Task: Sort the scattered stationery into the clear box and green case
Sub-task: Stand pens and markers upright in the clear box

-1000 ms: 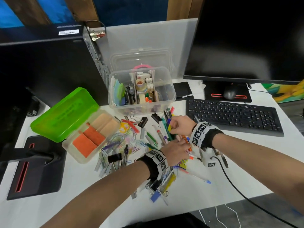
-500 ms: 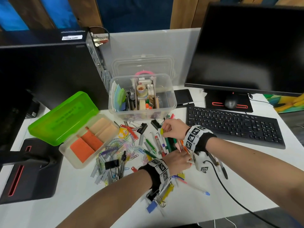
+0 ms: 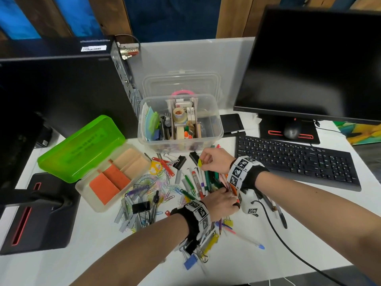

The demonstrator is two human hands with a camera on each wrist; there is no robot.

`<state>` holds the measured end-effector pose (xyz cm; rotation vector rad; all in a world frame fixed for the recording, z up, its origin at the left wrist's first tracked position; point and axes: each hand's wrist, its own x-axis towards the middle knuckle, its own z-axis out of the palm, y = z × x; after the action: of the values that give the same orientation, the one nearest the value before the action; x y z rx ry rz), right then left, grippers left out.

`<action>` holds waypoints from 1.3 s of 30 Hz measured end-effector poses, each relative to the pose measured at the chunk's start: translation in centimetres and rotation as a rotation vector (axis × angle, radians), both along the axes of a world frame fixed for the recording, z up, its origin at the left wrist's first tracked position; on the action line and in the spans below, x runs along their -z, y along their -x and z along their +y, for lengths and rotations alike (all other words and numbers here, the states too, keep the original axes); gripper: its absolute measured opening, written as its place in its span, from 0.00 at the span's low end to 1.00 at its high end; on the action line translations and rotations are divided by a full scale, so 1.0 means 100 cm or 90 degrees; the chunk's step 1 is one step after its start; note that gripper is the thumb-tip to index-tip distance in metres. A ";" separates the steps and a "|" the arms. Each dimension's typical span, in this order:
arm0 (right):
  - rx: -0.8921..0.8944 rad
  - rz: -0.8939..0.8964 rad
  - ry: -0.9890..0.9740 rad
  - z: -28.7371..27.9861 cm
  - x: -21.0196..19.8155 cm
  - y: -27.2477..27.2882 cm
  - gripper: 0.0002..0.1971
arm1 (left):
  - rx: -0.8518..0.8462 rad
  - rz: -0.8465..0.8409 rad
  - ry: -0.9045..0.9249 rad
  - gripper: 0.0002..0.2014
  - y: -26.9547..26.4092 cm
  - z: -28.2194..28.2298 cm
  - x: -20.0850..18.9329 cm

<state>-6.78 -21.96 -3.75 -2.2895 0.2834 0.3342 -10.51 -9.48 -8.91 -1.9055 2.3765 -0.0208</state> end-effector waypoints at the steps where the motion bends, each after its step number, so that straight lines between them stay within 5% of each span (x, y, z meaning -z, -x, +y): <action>1: 0.000 0.001 -0.004 0.000 -0.001 -0.001 0.11 | -0.005 0.000 -0.007 0.04 0.000 0.000 0.000; 7: 0.012 -0.016 -0.038 -0.003 -0.017 -0.009 0.11 | -0.049 0.196 0.070 0.07 -0.005 -0.002 -0.009; 15: 0.024 -0.155 -0.052 -0.007 -0.072 -0.050 0.11 | -0.285 0.433 0.031 0.10 -0.073 0.010 -0.082; 22: 0.100 -0.186 -0.056 -0.028 -0.085 -0.108 0.11 | -0.594 0.411 0.232 0.09 -0.178 0.021 -0.117; 26: 0.106 -0.163 0.073 -0.034 -0.081 -0.133 0.10 | -0.713 0.423 0.295 0.10 -0.219 0.011 -0.118; 39: -0.143 -0.055 0.363 -0.040 -0.066 -0.193 0.14 | -0.679 0.274 0.103 0.13 -0.263 -0.028 -0.108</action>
<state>12.49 -25.97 2.87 -2.9000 0.0788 0.2907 15.80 -12.30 1.88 -3.2340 1.2171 0.3005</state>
